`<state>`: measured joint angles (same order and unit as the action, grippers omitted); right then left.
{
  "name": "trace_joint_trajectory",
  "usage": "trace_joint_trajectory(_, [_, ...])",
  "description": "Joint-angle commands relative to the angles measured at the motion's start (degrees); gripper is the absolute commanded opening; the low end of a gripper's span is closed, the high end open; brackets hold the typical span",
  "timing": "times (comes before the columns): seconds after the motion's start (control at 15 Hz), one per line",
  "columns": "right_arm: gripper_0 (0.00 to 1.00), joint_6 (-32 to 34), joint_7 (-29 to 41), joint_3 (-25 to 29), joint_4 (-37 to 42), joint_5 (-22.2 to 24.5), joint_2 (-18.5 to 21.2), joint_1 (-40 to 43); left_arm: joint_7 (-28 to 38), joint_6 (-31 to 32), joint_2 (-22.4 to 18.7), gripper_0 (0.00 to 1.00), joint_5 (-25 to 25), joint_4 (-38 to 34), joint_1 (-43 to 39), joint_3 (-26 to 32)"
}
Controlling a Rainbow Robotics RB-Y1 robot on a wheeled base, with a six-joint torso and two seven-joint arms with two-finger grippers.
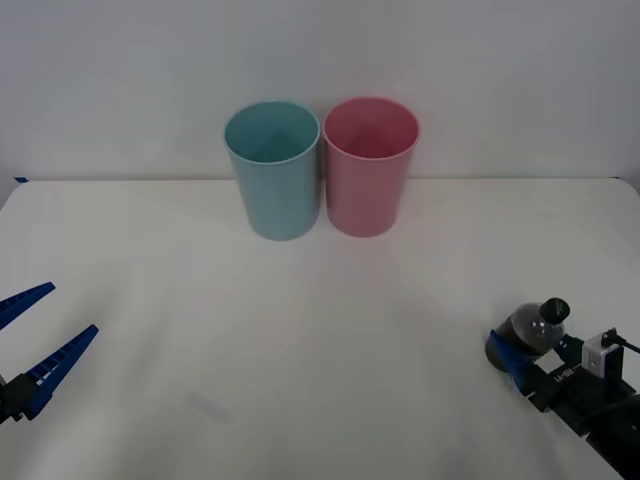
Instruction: Grasp the object on the table and drop it into the matching bin: aluminum can to the light blue bin, PET bottle to the pink bin.
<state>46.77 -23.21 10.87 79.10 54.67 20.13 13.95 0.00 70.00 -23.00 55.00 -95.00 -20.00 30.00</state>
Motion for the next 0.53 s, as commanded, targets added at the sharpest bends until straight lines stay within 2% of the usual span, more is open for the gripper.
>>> trace_joint_trajectory(0.07, [0.0, 0.1, 0.0, -0.1, 0.0, 0.0, 0.0, -0.2, 0.0, 0.0, 0.0, 1.0, 0.0, 0.0, 0.0, 0.0])
trace_joint_trajectory(0.53, [0.0, 1.0, 0.2, -0.2, 0.1, -0.4, 0.1, -0.9, 0.0, 0.0, 0.0, 1.0, 0.0, 0.0, 0.0, 0.0])
